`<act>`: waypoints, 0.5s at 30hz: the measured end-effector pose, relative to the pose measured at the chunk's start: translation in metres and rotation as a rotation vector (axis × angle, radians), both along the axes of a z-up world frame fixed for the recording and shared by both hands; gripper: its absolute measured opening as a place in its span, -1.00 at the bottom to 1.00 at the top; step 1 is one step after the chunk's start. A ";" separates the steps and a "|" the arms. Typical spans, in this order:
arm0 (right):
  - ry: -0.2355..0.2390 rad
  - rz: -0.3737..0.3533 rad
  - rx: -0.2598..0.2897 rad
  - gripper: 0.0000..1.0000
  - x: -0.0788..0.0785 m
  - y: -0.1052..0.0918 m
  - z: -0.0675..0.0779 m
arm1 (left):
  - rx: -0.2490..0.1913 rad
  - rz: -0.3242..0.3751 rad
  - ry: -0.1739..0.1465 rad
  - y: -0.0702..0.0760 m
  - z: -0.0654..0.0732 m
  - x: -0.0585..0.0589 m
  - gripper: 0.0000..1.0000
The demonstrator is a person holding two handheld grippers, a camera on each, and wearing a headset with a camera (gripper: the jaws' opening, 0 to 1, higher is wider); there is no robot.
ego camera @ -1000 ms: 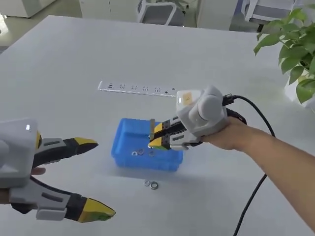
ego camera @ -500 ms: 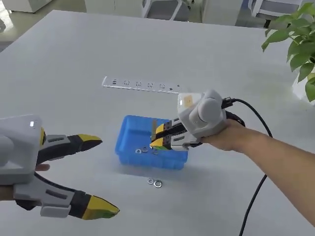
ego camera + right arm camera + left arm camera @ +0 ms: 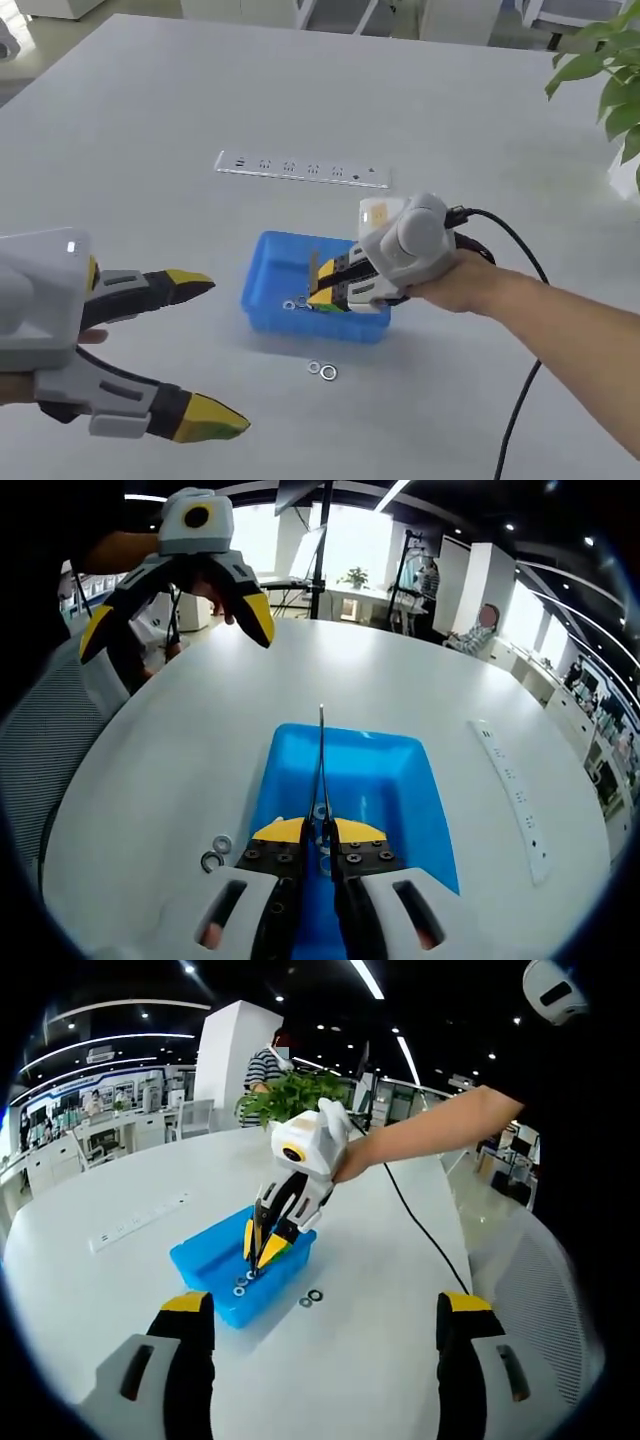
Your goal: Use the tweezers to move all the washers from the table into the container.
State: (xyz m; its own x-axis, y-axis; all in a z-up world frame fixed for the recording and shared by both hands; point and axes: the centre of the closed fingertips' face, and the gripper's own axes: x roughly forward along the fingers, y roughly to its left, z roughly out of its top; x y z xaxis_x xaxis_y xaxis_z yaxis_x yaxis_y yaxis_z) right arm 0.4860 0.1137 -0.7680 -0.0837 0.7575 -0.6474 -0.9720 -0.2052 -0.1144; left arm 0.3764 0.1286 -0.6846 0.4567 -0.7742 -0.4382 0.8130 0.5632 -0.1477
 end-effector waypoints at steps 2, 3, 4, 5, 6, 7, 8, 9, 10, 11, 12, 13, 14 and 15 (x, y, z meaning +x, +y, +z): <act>0.005 0.003 -0.002 -0.81 -0.001 0.000 -0.001 | -0.002 0.002 -0.001 0.000 0.000 0.001 0.92; 0.006 0.004 -0.002 -0.81 -0.001 0.000 -0.001 | -0.005 0.004 -0.001 0.001 0.001 0.003 0.92; 0.010 0.002 0.003 -0.80 0.000 0.001 -0.001 | -0.007 0.005 -0.004 0.001 0.002 0.005 0.91; 0.012 0.001 0.004 -0.80 0.000 0.001 -0.001 | -0.009 0.008 -0.009 0.001 0.003 0.006 0.89; 0.013 -0.001 0.004 -0.80 0.001 0.002 -0.001 | -0.012 0.014 -0.013 0.002 0.004 0.009 0.87; 0.013 -0.001 0.004 -0.80 0.001 0.002 -0.001 | -0.015 0.018 -0.014 0.002 0.005 0.011 0.84; 0.014 0.000 0.003 -0.80 0.001 0.002 -0.001 | -0.015 0.020 -0.016 0.002 0.006 0.013 0.79; 0.011 0.003 0.002 -0.80 0.001 0.002 -0.002 | -0.010 0.023 -0.028 0.003 0.007 0.017 0.71; 0.011 0.005 -0.002 -0.80 0.000 0.002 -0.002 | -0.002 0.026 -0.037 0.004 0.008 0.020 0.64; 0.012 0.006 0.003 -0.80 0.000 0.002 -0.002 | 0.003 0.028 -0.044 0.004 0.009 0.024 0.60; 0.013 0.004 0.002 -0.80 0.000 0.002 -0.002 | 0.004 0.025 -0.045 0.004 0.009 0.026 0.56; 0.013 0.003 0.004 -0.80 0.000 0.002 -0.002 | 0.013 0.020 -0.048 0.002 0.009 0.030 0.52; 0.013 0.003 0.005 -0.80 0.000 0.002 -0.002 | 0.020 0.015 -0.052 0.002 0.009 0.032 0.49; 0.015 0.002 0.005 -0.80 0.000 0.002 -0.002 | 0.026 0.005 -0.058 0.000 0.009 0.035 0.44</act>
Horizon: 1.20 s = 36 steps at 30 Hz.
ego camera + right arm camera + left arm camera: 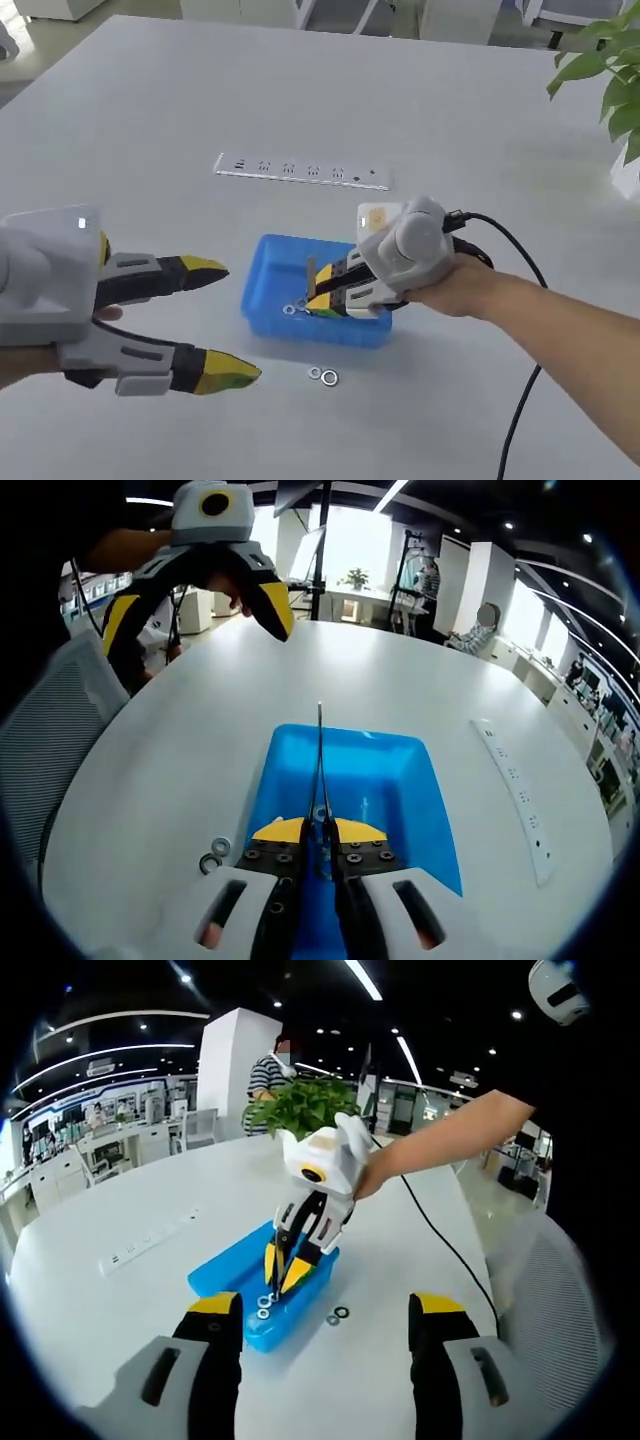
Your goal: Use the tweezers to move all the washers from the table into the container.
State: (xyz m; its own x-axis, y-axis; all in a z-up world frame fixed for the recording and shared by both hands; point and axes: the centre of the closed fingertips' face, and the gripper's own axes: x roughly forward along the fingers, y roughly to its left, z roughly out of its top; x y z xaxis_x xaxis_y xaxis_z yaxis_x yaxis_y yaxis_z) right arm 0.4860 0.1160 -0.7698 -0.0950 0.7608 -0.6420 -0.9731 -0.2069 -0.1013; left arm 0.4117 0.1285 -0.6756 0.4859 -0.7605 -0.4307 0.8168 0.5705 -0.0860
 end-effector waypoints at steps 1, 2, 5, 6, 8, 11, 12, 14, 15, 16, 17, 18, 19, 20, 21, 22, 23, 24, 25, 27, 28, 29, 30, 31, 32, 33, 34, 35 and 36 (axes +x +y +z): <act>-0.001 0.001 -0.001 -0.80 0.000 0.000 0.000 | 0.001 -0.005 -0.003 -0.002 0.001 0.002 0.41; -0.001 0.001 -0.002 -0.80 0.000 0.000 0.000 | 0.001 -0.009 -0.005 -0.003 0.001 0.004 0.39; -0.004 0.004 -0.004 -0.80 0.000 -0.001 0.000 | 0.013 -0.022 -0.017 -0.007 0.002 0.013 0.29; -0.005 0.004 -0.004 -0.80 0.000 -0.001 0.000 | 0.019 -0.028 -0.022 -0.009 0.002 0.017 0.25; -0.007 0.006 -0.004 -0.80 0.000 -0.001 0.000 | 0.027 -0.029 -0.028 -0.010 0.001 0.022 0.19; -0.007 0.007 -0.004 -0.80 0.000 -0.001 0.000 | 0.041 -0.036 -0.045 -0.011 0.002 0.032 0.07; -0.007 0.006 -0.003 -0.80 0.000 -0.001 0.000 | 0.042 -0.038 -0.048 -0.012 0.002 0.034 0.04; -0.008 0.008 -0.003 -0.80 -0.001 -0.001 0.000 | 0.050 -0.044 -0.059 -0.014 0.002 0.039 -0.03; -0.008 0.008 -0.003 -0.80 -0.001 -0.001 0.000 | 0.058 -0.050 -0.062 -0.014 0.001 0.041 -0.06; -0.009 0.008 -0.003 -0.80 0.000 -0.001 0.000 | 0.061 -0.053 -0.062 -0.015 0.000 0.042 -0.09; -0.010 0.009 -0.003 -0.80 -0.001 -0.001 0.000 | 0.064 -0.057 -0.063 -0.016 0.000 0.044 -0.13; -0.011 0.010 -0.004 -0.80 -0.001 -0.001 0.000 | 0.070 -0.064 -0.065 -0.017 -0.002 0.045 -0.17; -0.012 0.012 -0.004 -0.80 -0.001 -0.001 0.000 | 0.077 -0.065 -0.064 -0.017 -0.003 0.047 -0.21; -0.014 0.014 -0.005 -0.80 -0.001 -0.001 0.000 | 0.083 -0.069 -0.064 -0.018 -0.004 0.049 -0.24; -0.014 0.015 -0.006 -0.80 0.000 -0.001 -0.001 | 0.087 -0.071 -0.066 -0.018 -0.005 0.050 -0.26; -0.015 0.016 -0.006 -0.80 0.000 -0.001 -0.001 | 0.090 -0.076 -0.067 -0.019 -0.005 0.052 -0.29; -0.015 0.015 -0.006 -0.80 0.000 -0.001 -0.001 | 0.090 -0.079 -0.066 -0.020 -0.006 0.053 -0.32; -0.015 0.016 -0.006 -0.80 0.000 0.000 -0.001 | 0.093 -0.080 -0.069 -0.021 -0.006 0.055 -0.34; -0.016 0.017 -0.006 -0.80 0.000 0.000 -0.001 | 0.098 -0.082 -0.073 -0.022 -0.007 0.057 -0.36; -0.016 0.018 -0.005 -0.80 -0.001 0.000 -0.001 | 0.102 -0.085 -0.075 -0.024 -0.008 0.061 -0.42; -0.017 0.019 -0.005 -0.80 -0.001 0.000 -0.001 | 0.112 -0.087 -0.077 -0.025 -0.010 0.063 -0.44; -0.018 0.020 -0.006 -0.80 -0.001 0.000 -0.001 | 0.113 -0.090 -0.078 -0.026 -0.010 0.064 -0.46; -0.020 0.021 -0.006 -0.80 -0.001 0.001 -0.001 | 0.111 -0.095 -0.075 -0.028 -0.011 0.065 -0.47; -0.020 0.022 -0.007 -0.80 -0.001 0.001 -0.001 | 0.109 -0.100 -0.074 -0.030 -0.012 0.066 -0.49; -0.022 0.024 -0.007 -0.80 -0.001 0.001 -0.001 | 0.109 -0.105 -0.074 -0.031 -0.012 0.066 -0.52; -0.022 0.024 -0.008 -0.80 -0.001 0.001 -0.001 | 0.112 -0.114 -0.075 -0.033 -0.013 0.066 -0.54; -0.022 0.025 -0.008 -0.80 -0.001 0.000 -0.001 | 0.116 -0.120 -0.078 -0.035 -0.014 0.067 -0.58; -0.023 0.025 -0.009 -0.80 -0.001 0.000 -0.001 | 0.118 -0.126 -0.078 -0.036 -0.014 0.067 -0.60; -0.022 0.026 -0.009 -0.80 -0.001 0.000 -0.001 | 0.119 -0.131 -0.082 -0.038 -0.014 0.068 -0.63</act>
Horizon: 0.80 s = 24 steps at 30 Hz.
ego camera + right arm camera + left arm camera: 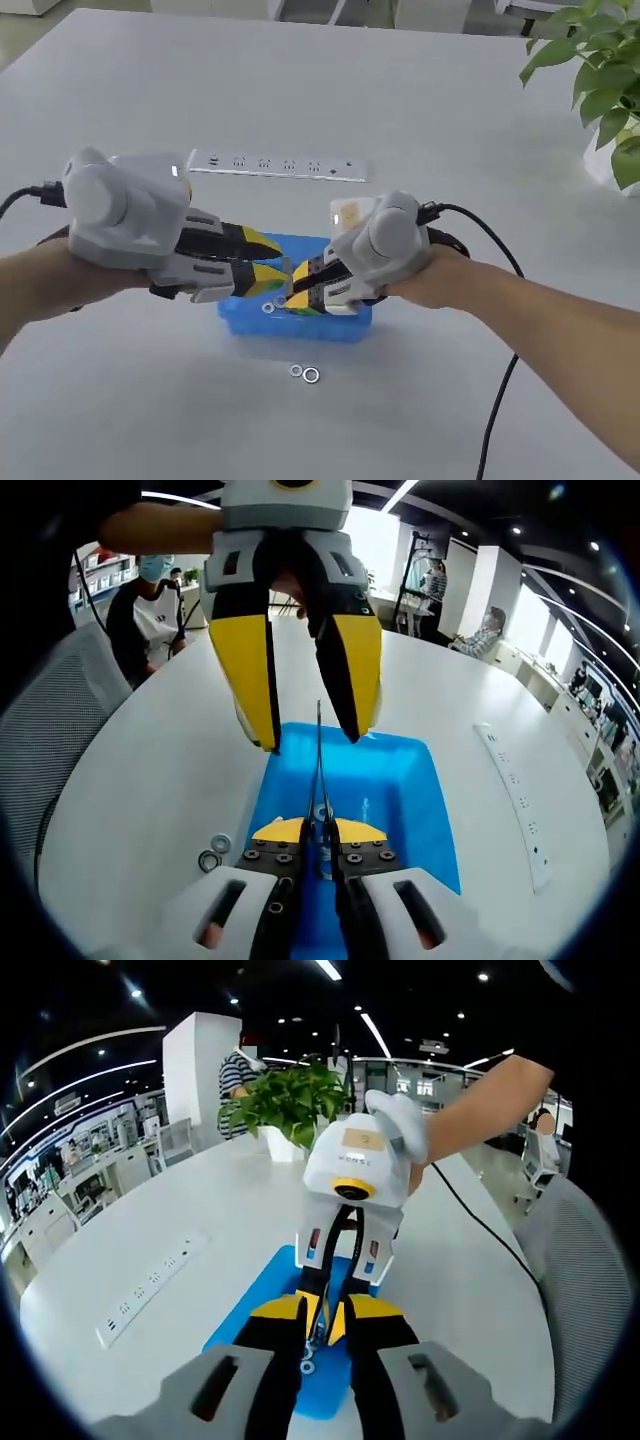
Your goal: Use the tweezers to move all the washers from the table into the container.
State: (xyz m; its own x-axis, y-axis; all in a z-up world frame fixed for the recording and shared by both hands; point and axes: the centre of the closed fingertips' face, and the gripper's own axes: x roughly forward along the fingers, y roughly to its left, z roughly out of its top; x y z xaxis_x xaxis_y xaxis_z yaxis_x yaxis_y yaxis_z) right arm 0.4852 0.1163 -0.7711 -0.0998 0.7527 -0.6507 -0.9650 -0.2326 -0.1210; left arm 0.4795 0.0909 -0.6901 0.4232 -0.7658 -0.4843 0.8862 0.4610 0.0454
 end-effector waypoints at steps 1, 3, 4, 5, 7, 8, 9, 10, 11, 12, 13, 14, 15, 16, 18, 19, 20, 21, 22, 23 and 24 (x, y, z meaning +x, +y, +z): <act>-0.001 0.001 0.000 -0.80 0.000 0.000 0.000 | 0.000 -0.004 -0.003 -0.001 0.000 0.001 -0.66; 0.000 0.001 -0.001 -0.79 0.000 0.000 0.000 | 0.004 -0.004 0.000 -0.003 -0.002 0.003 -0.70; 0.000 0.001 -0.002 -0.79 0.000 0.000 -0.001 | 0.017 -0.008 -0.003 -0.004 -0.004 0.004 -0.71; 0.001 0.002 -0.002 -0.79 0.000 -0.001 -0.001 | 0.022 -0.012 -0.005 -0.004 -0.005 0.004 -0.71; 0.000 0.003 -0.003 -0.79 0.000 -0.001 -0.001 | 0.023 -0.016 -0.010 -0.005 -0.005 0.005 -0.75; 0.001 0.003 -0.004 -0.79 0.000 -0.001 -0.001 | 0.023 -0.019 -0.012 -0.006 -0.005 0.005 -0.78; 0.000 0.003 -0.005 -0.79 0.000 -0.001 -0.001 | 0.022 -0.023 -0.011 -0.006 -0.005 0.005 -0.81; 0.000 0.002 -0.006 -0.79 0.000 -0.002 -0.002 | 0.024 -0.032 -0.013 -0.008 -0.005 0.004 -0.84; 0.000 0.002 -0.007 -0.79 0.000 -0.002 -0.002 | 0.026 -0.034 -0.013 -0.008 -0.005 0.004 -0.85; -0.002 0.005 -0.009 -0.79 0.000 -0.002 -0.002 | 0.026 -0.035 -0.011 -0.009 -0.005 0.004 -0.85; -0.002 0.006 -0.010 -0.79 0.000 -0.002 -0.002 | 0.028 -0.038 -0.011 -0.009 -0.006 0.004 -0.85; -0.002 0.006 -0.011 -0.79 0.000 -0.002 -0.002 | 0.030 -0.040 -0.013 -0.009 -0.006 0.004 -0.86; -0.004 0.007 -0.012 -0.78 0.000 -0.002 -0.002 | 0.035 -0.044 -0.020 -0.009 -0.006 0.004 -0.86; -0.007 0.006 -0.014 -0.77 0.001 -0.002 -0.002 | 0.038 -0.044 -0.024 -0.009 -0.006 0.005 -0.86; -0.009 0.005 -0.020 -0.76 0.001 -0.003 -0.002 | 0.041 -0.044 -0.023 -0.009 -0.006 0.005 -0.88; -0.012 0.005 -0.020 -0.76 0.001 -0.003 -0.002 | 0.042 -0.044 -0.025 -0.008 -0.006 0.005 -0.88; -0.014 0.003 -0.021 -0.75 0.001 -0.003 -0.002 | 0.045 -0.042 -0.028 -0.008 -0.006 0.006 -0.88; -0.014 -0.001 -0.020 -0.73 0.002 -0.003 -0.001 | 0.050 -0.041 -0.031 -0.007 -0.005 0.006 -0.88; -0.016 -0.004 -0.018 -0.72 0.002 -0.004 -0.001 | 0.051 -0.039 -0.031 -0.007 -0.005 0.006 -0.88; -0.016 -0.007 -0.020 -0.71 0.002 -0.004 -0.001 | 0.052 -0.038 -0.031 -0.007 -0.005 0.006 -0.88; -0.017 -0.006 -0.024 -0.70 0.002 -0.006 -0.001 | 0.051 -0.038 -0.030 -0.006 -0.005 0.006 -0.88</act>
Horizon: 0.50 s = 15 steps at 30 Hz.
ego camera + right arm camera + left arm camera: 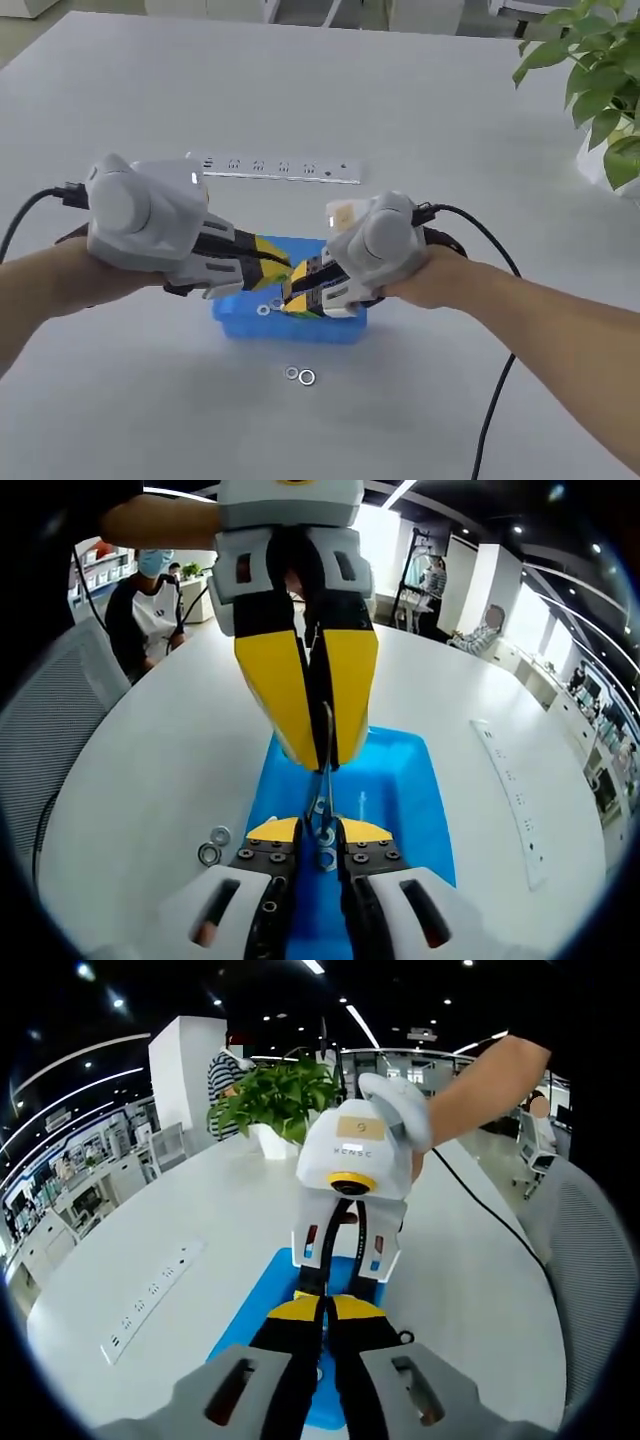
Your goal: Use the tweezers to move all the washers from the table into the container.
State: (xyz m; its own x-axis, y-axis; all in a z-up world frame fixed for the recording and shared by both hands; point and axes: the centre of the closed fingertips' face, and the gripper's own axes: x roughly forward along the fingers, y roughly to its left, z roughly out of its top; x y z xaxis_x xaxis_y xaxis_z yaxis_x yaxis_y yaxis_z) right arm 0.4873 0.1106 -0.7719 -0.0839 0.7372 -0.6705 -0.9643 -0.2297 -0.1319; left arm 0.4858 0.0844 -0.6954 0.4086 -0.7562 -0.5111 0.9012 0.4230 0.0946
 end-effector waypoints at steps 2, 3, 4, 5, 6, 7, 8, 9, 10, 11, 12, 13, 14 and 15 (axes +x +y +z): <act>-0.010 0.002 -0.005 -0.69 0.000 -0.002 0.001 | -0.003 0.001 -0.001 -0.001 0.001 0.000 -0.88; -0.009 0.000 -0.004 -0.68 0.000 -0.003 0.002 | -0.004 0.002 -0.005 -0.001 0.002 0.000 -0.88; -0.009 -0.002 -0.003 -0.67 0.000 -0.003 0.002 | -0.008 0.003 -0.007 -0.001 0.004 0.000 -0.88; -0.011 -0.006 -0.002 -0.66 0.001 -0.004 0.003 | -0.008 0.004 -0.010 -0.001 0.005 0.001 -0.88; -0.014 -0.008 -0.003 -0.65 0.001 -0.005 0.004 | -0.009 0.005 -0.013 -0.001 0.006 0.001 -0.88; -0.014 -0.010 -0.004 -0.65 0.001 -0.006 0.005 | -0.010 0.005 -0.013 -0.002 0.006 0.001 -0.88; -0.015 -0.012 -0.003 -0.64 0.001 -0.007 0.006 | -0.009 0.004 -0.014 -0.002 0.007 0.001 -0.88; -0.017 -0.015 -0.003 -0.63 0.001 -0.008 0.007 | -0.008 0.002 -0.014 -0.002 0.007 0.000 -0.88; -0.018 -0.019 -0.003 -0.61 0.001 -0.009 0.008 | -0.006 0.001 -0.015 -0.002 0.008 0.000 -0.88; -0.019 -0.025 0.000 -0.60 0.002 -0.010 0.010 | -0.004 0.002 -0.019 -0.002 0.009 0.000 -0.88; -0.018 -0.029 0.001 -0.59 0.002 -0.011 0.011 | -0.004 0.001 -0.018 -0.002 0.010 -0.001 -0.88; -0.018 -0.036 0.002 -0.58 0.002 -0.012 0.012 | -0.005 0.001 -0.019 -0.002 0.011 -0.001 -0.88; -0.019 -0.040 0.002 -0.56 0.002 -0.013 0.013 | -0.005 0.001 -0.020 -0.002 0.011 -0.001 -0.88; -0.013 -0.058 0.004 -0.55 0.003 -0.015 0.015 | -0.006 0.002 -0.019 -0.002 0.013 -0.002 -0.88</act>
State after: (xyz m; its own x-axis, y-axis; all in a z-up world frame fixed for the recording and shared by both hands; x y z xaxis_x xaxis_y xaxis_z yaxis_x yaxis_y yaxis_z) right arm 0.4900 0.0957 -0.7565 -0.0325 0.7429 -0.6686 -0.9741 -0.1734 -0.1453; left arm 0.4837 0.0829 -0.6820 0.4200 -0.7585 -0.4983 0.8983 0.4256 0.1094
